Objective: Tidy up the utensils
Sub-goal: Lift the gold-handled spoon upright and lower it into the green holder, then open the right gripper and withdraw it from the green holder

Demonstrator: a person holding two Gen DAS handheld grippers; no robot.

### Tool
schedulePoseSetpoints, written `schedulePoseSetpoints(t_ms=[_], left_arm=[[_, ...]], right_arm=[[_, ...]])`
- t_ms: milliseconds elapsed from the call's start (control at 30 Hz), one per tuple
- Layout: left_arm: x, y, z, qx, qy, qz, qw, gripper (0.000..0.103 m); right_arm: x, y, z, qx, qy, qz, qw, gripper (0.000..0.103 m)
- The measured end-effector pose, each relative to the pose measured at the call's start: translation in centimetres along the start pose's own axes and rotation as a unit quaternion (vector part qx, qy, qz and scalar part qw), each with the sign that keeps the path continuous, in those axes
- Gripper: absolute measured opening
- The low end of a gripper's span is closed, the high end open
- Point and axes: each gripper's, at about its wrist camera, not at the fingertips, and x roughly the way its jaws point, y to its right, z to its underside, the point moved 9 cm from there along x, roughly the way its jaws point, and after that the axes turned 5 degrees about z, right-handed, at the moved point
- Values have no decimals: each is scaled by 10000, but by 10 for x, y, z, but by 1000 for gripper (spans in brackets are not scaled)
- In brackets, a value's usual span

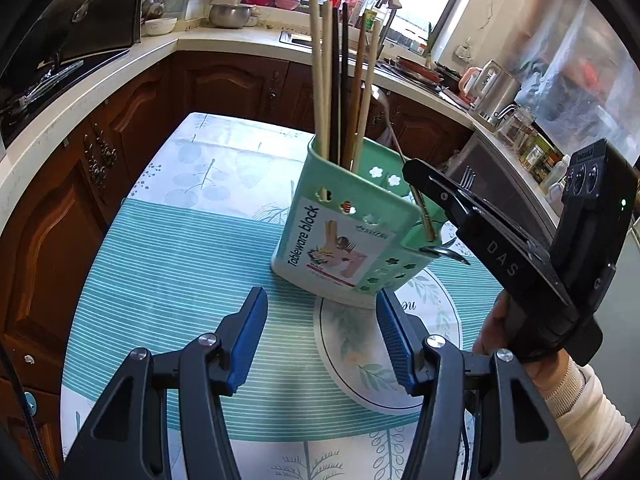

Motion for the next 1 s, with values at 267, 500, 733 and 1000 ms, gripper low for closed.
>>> schedulePoseSetpoints(t_ms=[267,500,733,1000], left_arm=[[7,-4,4,-47,-60,36,10000,55],[8,-8,4,-129,-87,54,9999,55],[-1,0,1,-60,-23,67,10000,66],[-22,28,16,288,-85,28,9995,83]], right_arm=[[39,9,30,-321,-408,123,9986,4],[36,9,35,-337,-885,138,9954,4],[-2,13,26,57,-961,53,9953,14],[-64,16,56,489,-1262,589,9890,29]])
